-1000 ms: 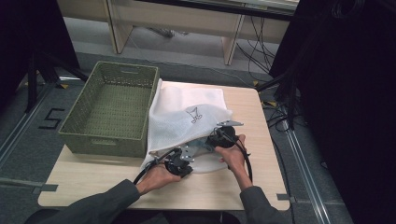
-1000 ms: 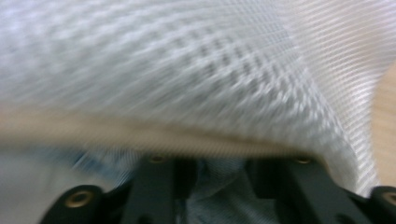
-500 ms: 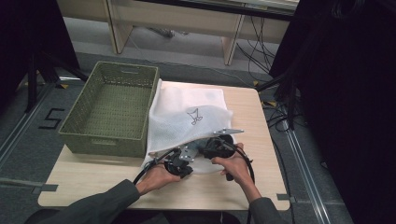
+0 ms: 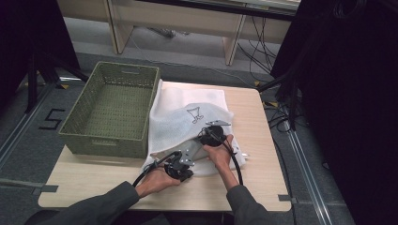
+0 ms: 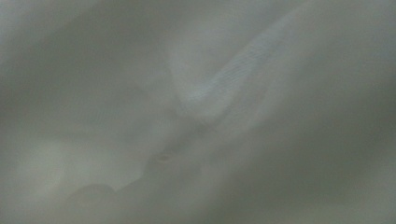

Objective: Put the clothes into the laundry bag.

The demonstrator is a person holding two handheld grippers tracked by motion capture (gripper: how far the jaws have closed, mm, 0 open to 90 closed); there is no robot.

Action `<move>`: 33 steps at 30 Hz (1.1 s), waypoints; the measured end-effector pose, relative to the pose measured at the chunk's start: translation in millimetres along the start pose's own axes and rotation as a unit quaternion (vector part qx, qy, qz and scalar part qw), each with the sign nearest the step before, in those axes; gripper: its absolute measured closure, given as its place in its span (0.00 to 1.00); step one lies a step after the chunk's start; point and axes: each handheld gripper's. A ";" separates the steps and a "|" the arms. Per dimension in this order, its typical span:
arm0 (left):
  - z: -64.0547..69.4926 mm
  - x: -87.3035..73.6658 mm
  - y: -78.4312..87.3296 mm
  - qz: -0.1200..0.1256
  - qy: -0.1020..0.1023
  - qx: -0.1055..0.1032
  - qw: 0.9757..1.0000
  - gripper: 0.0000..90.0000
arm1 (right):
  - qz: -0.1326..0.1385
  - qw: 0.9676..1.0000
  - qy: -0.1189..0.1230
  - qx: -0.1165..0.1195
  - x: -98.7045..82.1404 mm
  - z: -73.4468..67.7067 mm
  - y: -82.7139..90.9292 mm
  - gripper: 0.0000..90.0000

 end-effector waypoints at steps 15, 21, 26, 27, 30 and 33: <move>1.1 -2.7 -0.1 0.011 0.008 0.004 1.000 0.95 | -0.034 0.997 0.015 0.064 -3.7 3.0 52.5 0.59; 2.2 -3.6 0.1 0.013 0.004 0.009 1.000 0.94 | -0.027 0.986 0.020 0.165 -12.3 -1.7 59.2 0.61; 2.4 -4.2 0.3 0.012 0.002 0.011 1.000 0.94 | -0.033 0.985 0.025 0.170 -16.1 -22.7 55.0 0.58; 2.4 -4.3 -0.1 0.016 -0.002 0.011 1.000 0.94 | -0.051 0.983 0.030 0.171 -16.9 -24.8 50.8 0.58; 2.5 -4.6 -0.1 0.016 -0.003 0.010 1.000 0.94 | -0.068 0.984 0.028 0.162 -22.5 -30.5 37.2 0.55; 2.8 -4.9 -0.4 0.017 -0.003 0.012 1.000 0.94 | -0.091 0.985 0.034 0.140 -28.5 -37.6 28.5 0.65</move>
Point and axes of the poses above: each handheld gripper's, and its own axes: y roughly backward along the jaws, x roughly out of its top, z roughly to its right, and after that the axes turned 10 degrees about -x, right-handed
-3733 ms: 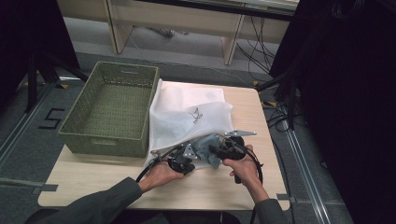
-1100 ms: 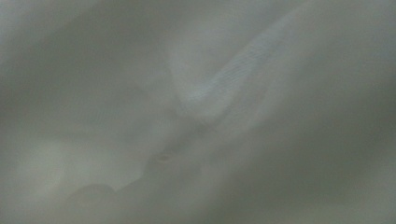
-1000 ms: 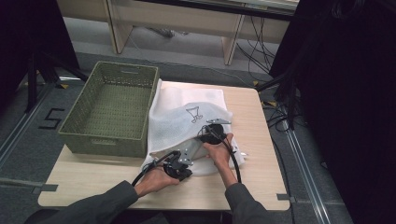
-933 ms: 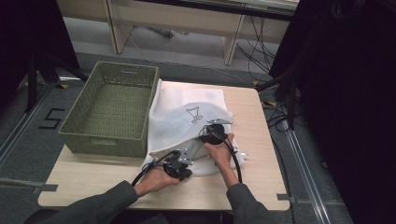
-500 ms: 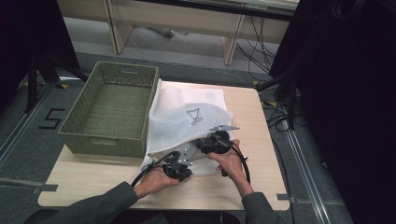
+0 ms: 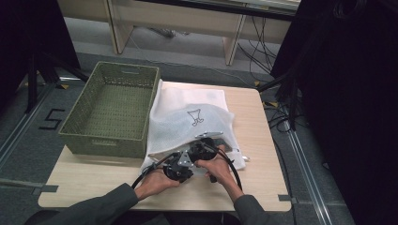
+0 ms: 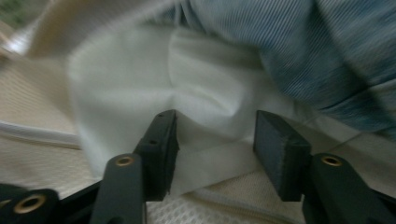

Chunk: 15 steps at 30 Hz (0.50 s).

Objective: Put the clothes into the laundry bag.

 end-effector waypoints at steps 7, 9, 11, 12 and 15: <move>1.7 -0.4 0.2 -0.004 0.004 -0.002 1.000 0.95 | 0.044 0.997 0.029 -0.057 4.7 8.8 -9.8 0.93; 1.0 -0.2 1.2 -0.008 -0.007 -0.002 1.000 0.95 | 0.053 0.996 0.030 -0.069 8.6 15.0 -11.5 0.95; 2.2 -0.8 1.0 -0.006 0.001 -0.001 1.000 0.96 | 0.057 0.995 0.020 -0.077 12.3 19.6 -12.9 0.97; 2.3 -0.8 1.0 -0.006 0.001 -0.001 1.000 0.96 | 0.058 0.995 0.019 -0.076 14.7 22.7 -13.2 0.97; 2.7 -0.9 1.0 -0.006 -0.007 0.000 1.000 0.96 | 0.065 0.994 0.006 -0.084 18.3 27.4 -14.9 0.98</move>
Point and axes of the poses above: each handheld gripper's, and its own axes: y roughly backward along the jaws, x roughly out of its top, z roughly to its right, and after that the axes turned 10 degrees about -x, right-handed
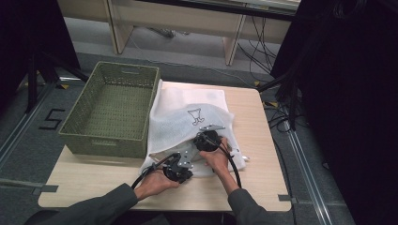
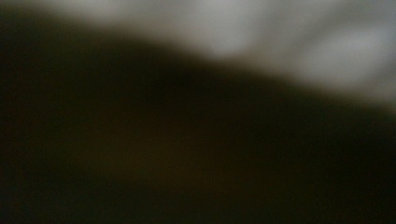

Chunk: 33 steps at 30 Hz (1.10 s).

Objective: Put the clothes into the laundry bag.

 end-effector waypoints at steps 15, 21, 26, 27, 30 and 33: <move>0.9 -0.8 0.6 -0.001 -0.003 -0.007 1.000 0.96 | 0.022 0.999 -0.047 0.002 10.0 10.8 -1.7 0.88; 0.2 -1.6 6.0 0.008 0.005 -0.007 1.000 0.89 | -0.013 0.999 -0.032 0.033 9.4 1.8 15.9 0.72; 14.3 -4.4 31.2 0.050 0.026 -0.023 0.998 0.73 | -0.004 0.998 -0.024 0.062 4.8 -8.6 32.4 0.60; 15.7 -7.5 40.1 0.041 0.022 -0.026 0.999 0.71 | -0.020 0.997 -0.012 0.074 5.5 -9.0 39.7 0.58; 18.8 -22.2 60.7 0.039 0.043 0.002 0.998 0.66 | -0.004 0.995 -0.011 0.101 3.0 -14.6 48.3 0.54; 12.5 -37.3 68.1 0.025 0.056 0.022 0.998 0.61 | -0.015 0.993 -0.005 0.120 -1.2 -24.1 52.6 0.50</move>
Point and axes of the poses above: each handheld gripper's, and its own axes: y roughly backward along the jaws, x roughly out of its top, z roughly to its right, and after that the axes turned 10 degrees about -x, right-handed
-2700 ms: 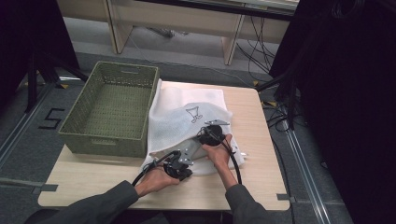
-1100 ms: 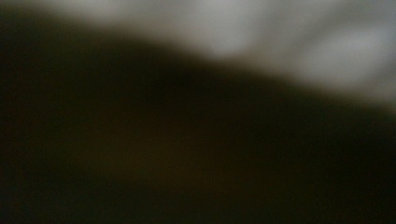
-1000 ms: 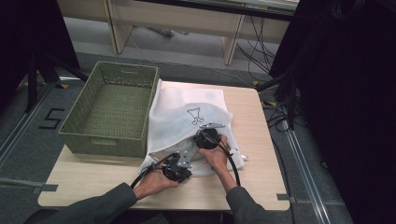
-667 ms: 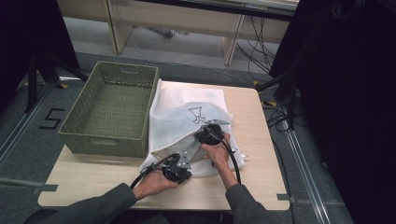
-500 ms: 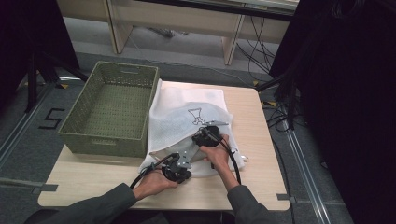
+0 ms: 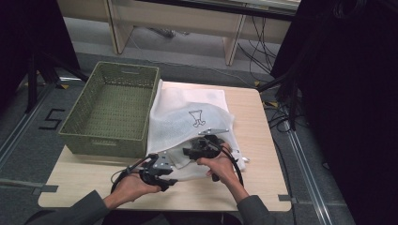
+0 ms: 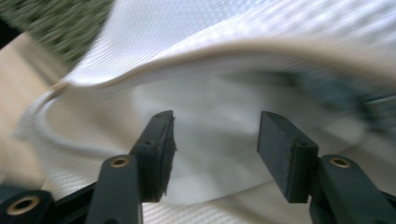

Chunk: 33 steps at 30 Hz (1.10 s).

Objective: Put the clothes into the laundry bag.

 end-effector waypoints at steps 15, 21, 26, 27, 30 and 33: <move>-17.9 -3.6 -24.6 -0.063 -0.028 -0.004 0.998 0.82 | -0.017 0.989 0.104 -0.103 -9.2 -27.9 -45.6 0.90; -17.3 -4.5 -25.3 -0.058 -0.022 -0.011 0.998 0.97 | 0.000 0.987 0.072 -0.146 1.9 -4.4 -60.0 0.94; -15.5 -5.1 -25.8 -0.052 -0.030 -0.011 0.998 0.98 | 0.019 0.979 0.066 -0.191 14.8 12.0 -73.7 0.94; -15.3 -5.1 -25.9 -0.052 -0.029 -0.012 0.998 0.98 | 0.015 0.979 0.058 -0.194 17.3 13.2 -75.7 0.95; -17.0 -4.3 -25.3 -0.059 -0.034 -0.013 0.998 0.98 | 0.018 0.978 0.051 -0.202 24.0 17.2 -78.6 0.94; -17.9 -3.0 -27.8 -0.051 -0.028 -0.010 0.998 0.97 | 0.019 0.977 0.041 -0.207 25.1 21.4 -79.3 0.94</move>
Point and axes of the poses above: each handheld gripper's, and its own axes: y roughly backward along the jaws, x roughly out of its top, z roughly to its right, and after that the axes turned 10 degrees about -x, right-handed
